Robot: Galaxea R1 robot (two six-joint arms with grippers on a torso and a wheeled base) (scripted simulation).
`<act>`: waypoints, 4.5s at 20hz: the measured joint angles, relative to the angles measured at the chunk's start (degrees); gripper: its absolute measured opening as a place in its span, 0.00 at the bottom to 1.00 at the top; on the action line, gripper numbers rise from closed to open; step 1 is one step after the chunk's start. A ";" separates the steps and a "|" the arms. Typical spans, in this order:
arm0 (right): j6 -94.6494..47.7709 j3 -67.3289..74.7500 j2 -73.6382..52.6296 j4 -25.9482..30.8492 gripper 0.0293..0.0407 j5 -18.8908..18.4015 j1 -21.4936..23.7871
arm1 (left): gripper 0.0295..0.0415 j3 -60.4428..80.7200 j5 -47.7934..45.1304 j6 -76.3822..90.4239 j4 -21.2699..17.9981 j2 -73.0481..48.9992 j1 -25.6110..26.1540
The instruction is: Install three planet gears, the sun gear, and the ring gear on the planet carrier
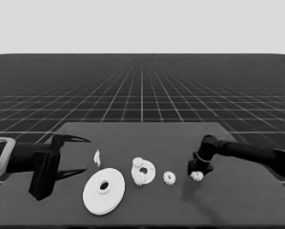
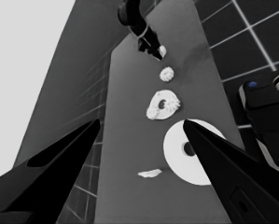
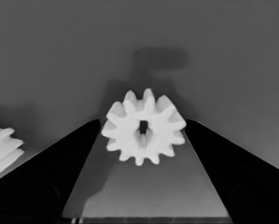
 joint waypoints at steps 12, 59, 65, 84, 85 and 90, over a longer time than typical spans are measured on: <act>-0.05 -0.16 0.07 -0.11 0.17 0.12 -0.09 | 0.75 0.00 0.00 0.00 0.00 0.00 0.00; 19.52 -10.89 32.12 8.13 0.81 -10.47 11.98 | 0.75 0.00 0.00 0.00 0.00 0.00 0.00; 24.41 7.86 18.31 8.18 0.81 -11.35 12.23 | 0.75 0.00 0.00 0.00 0.00 0.00 0.00; 20.49 4.17 17.12 -3.41 0.18 -7.24 0.08 | 0.75 0.00 0.00 0.00 0.00 0.00 0.00; 20.49 4.16 17.12 -3.42 0.15 -7.24 0.09 | 0.75 0.00 0.00 0.00 0.00 0.00 0.00; 20.49 4.16 17.13 -3.43 0.15 -7.24 0.09 | 0.75 0.00 0.00 0.00 0.00 0.00 0.00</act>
